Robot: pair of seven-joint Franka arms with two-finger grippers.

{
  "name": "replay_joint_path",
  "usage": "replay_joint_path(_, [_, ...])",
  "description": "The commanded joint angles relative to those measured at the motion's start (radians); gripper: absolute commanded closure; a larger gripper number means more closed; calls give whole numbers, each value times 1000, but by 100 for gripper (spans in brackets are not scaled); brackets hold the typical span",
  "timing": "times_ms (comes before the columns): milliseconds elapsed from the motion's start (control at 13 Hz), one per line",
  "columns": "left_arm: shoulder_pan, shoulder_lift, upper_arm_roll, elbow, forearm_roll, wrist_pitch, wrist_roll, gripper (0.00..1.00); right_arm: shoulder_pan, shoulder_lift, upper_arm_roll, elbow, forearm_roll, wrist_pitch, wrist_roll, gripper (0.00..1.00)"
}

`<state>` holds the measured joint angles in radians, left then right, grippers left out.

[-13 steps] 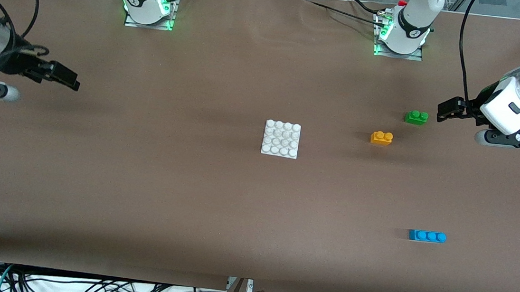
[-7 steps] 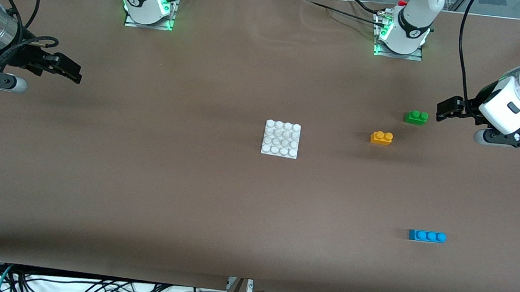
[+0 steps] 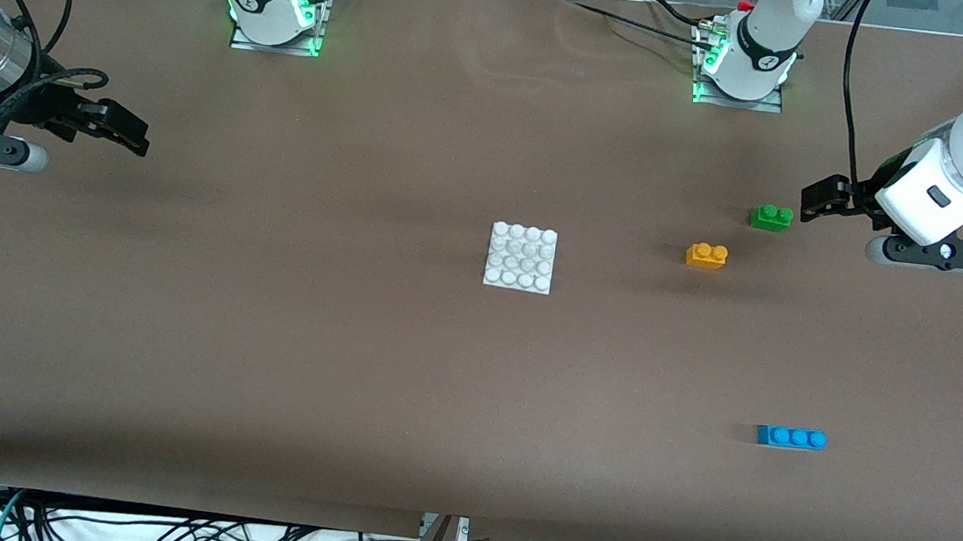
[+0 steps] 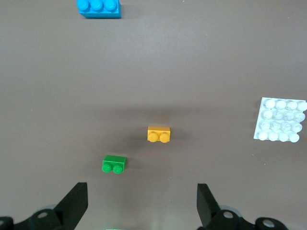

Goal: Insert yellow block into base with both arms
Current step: 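Move the left gripper down over the yellow block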

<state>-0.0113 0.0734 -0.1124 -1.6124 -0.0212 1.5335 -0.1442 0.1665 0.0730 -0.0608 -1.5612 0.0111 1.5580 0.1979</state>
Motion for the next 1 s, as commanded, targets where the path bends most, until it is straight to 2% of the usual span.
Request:
replay_joint_path(0, [2, 5, 2, 20, -37, -16, 0, 0, -10, 11, 12, 30, -13, -4, 1, 0])
replay_joint_path(614, [4, 5, 2, 17, -37, -16, 9, 0, -8, 11, 13, 30, -13, -1, 5, 0])
replay_joint_path(920, [2, 6, -13, -15, -22, -7, 11, 0, -10, 13, 12, 30, -14, -1, 5, 0])
